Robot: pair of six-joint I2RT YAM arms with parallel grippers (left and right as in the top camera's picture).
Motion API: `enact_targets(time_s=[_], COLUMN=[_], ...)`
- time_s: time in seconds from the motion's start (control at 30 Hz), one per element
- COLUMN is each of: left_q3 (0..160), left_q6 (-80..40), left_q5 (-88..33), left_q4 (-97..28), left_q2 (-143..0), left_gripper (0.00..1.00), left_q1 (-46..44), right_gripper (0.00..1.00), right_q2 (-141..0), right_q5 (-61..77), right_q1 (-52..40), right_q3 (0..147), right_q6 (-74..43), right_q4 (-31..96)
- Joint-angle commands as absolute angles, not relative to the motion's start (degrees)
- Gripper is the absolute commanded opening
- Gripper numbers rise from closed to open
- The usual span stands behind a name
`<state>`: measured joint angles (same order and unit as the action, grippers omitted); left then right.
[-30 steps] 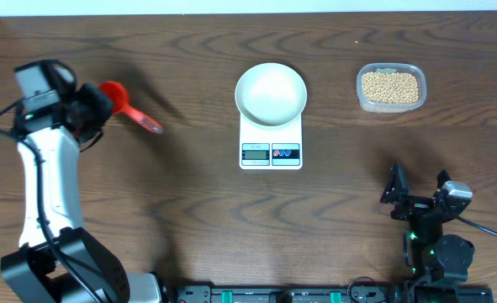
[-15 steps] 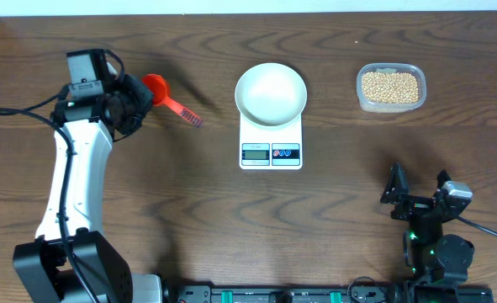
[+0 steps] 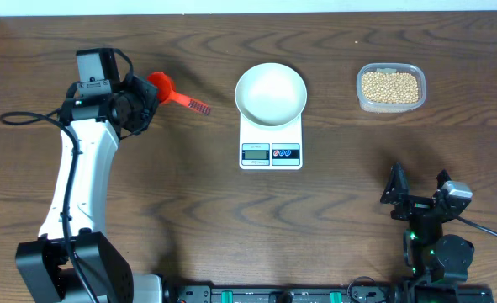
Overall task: Scoop item into bowl and weigh 50g on scale
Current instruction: 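Lift the red scoop with the left gripper toward the scale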
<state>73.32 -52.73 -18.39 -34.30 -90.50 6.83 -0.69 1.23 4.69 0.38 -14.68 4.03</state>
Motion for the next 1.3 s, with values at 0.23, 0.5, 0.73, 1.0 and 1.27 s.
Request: enact_targets(time_s=[0.23,0.5,0.73,1.0,1.27], left_q3=[73.4,73.4,73.4,73.4,73.4], left_q6=[-59.9,-59.9,-59.9,-59.9,-59.9], left_q5=[-19.1,-19.0,-18.8,-18.8,-18.8], left_q4=[-34.3,-34.4,-34.3,-34.2,-33.8], left_q2=[-89.6,-89.6,-89.6,-89.6,-89.6], left_gripper=[0.07,0.07,0.07,0.07,0.07], left_q1=[5.6,4.3,3.8,3.8,3.8], right_gripper=[0.99,0.99,0.99,0.99,0.99], right_q2=[-0.5,-0.5,-0.5,-0.5,-0.7], right_q5=[1.0,1.0,0.9,2.4,15.4], right_q1=[4.4,4.4,4.4,4.4,4.4], right_q3=[0.3,0.3,0.3,0.3,1.0], right_q6=[-15.2,-15.3,-15.2,-17.1,-17.1], right_q4=[4.3,4.2,3.6,0.3,-2.1])
